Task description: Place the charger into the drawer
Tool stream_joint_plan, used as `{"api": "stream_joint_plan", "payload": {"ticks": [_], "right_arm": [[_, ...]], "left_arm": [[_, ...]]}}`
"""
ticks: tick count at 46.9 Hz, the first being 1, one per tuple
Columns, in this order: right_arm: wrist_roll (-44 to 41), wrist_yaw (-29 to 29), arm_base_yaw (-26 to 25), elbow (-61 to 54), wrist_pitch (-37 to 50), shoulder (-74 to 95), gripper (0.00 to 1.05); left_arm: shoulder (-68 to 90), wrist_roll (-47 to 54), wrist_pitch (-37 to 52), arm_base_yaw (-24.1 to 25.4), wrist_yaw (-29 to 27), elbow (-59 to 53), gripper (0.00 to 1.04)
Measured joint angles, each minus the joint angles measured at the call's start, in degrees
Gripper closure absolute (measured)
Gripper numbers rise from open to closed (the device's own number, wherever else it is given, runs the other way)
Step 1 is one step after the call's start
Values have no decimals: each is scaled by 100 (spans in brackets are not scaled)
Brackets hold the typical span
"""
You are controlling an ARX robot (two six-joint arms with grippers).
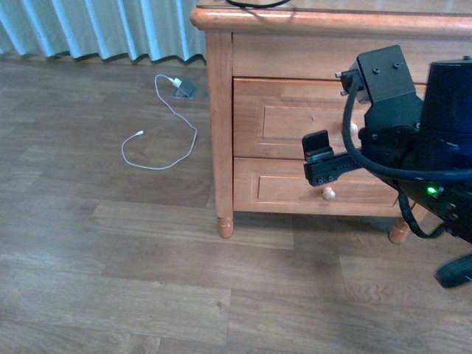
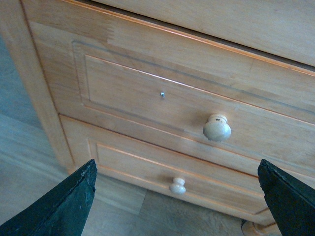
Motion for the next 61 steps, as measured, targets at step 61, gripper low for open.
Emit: {"api": "stream_joint_plan", "payload": {"ticks": [61], "right_arm": [[-168, 551, -354, 2039, 55, 1753, 45]], "left_arm": [[0, 0, 0, 0, 0, 0, 6]]}}
